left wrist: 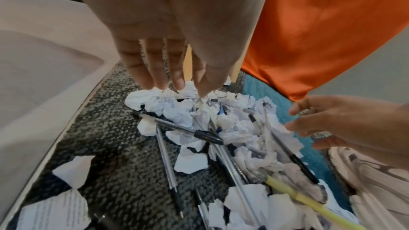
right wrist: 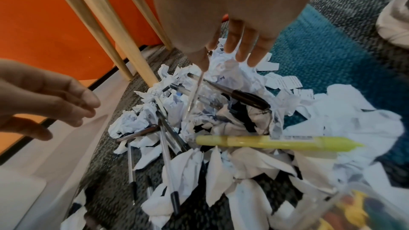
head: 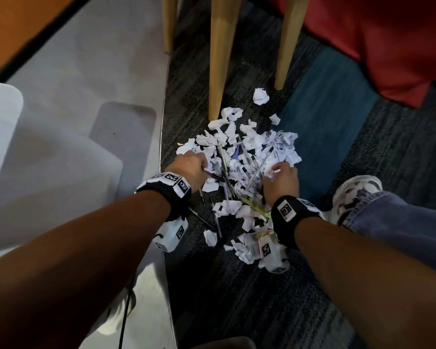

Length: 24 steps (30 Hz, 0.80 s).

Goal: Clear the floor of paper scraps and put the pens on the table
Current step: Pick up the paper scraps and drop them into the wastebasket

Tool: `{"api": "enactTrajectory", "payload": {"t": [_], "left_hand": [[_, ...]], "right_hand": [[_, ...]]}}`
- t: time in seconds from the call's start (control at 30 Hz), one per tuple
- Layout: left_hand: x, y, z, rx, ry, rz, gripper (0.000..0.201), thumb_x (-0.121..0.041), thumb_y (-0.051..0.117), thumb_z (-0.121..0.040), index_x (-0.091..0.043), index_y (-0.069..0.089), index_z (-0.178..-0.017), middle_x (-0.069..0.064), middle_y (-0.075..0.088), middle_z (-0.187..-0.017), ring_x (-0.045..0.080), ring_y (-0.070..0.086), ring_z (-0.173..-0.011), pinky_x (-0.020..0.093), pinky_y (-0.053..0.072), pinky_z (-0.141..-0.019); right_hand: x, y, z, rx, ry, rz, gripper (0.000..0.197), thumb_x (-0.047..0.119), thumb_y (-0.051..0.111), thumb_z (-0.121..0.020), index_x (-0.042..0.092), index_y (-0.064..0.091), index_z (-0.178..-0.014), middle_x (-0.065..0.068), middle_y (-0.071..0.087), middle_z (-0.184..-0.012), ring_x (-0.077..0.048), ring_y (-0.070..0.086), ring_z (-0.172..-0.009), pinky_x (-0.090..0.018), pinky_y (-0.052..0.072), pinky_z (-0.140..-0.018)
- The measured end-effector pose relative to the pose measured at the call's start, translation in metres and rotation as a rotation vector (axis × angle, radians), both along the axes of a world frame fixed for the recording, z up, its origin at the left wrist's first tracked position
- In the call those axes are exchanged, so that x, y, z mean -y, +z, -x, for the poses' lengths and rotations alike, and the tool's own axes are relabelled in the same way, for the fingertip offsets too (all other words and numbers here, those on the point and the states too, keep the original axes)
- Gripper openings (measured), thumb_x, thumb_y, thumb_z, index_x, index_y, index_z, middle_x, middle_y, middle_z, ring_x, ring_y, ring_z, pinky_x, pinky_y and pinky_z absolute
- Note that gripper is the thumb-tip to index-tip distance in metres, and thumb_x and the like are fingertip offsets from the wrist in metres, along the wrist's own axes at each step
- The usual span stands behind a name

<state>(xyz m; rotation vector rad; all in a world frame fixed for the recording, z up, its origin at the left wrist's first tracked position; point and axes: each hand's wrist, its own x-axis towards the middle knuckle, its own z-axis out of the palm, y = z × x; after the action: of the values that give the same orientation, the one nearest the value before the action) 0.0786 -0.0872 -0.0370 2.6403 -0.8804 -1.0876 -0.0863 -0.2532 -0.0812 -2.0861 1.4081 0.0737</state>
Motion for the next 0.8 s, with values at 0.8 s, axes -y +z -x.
{"api": "enactTrajectory", "payload": {"t": [0.8], "left_hand": [[0.015, -0.050, -0.030, 0.119, -0.204, -0.154, 0.039, 0.002, 0.051, -0.084, -0.008, 0.050, -0.122, 0.022, 0.041, -0.124, 0.042, 0.055, -0.100, 0.048, 0.052, -0.085]], "right_hand": [[-0.006, -0.008, 0.011, 0.116, 0.017, -0.267, 0.084, 0.018, 0.083, -0.071, 0.028, 0.036, -0.139, -0.002, 0.040, -0.128, -0.014, 0.045, -0.107, -0.026, 0.042, -0.094]]}}
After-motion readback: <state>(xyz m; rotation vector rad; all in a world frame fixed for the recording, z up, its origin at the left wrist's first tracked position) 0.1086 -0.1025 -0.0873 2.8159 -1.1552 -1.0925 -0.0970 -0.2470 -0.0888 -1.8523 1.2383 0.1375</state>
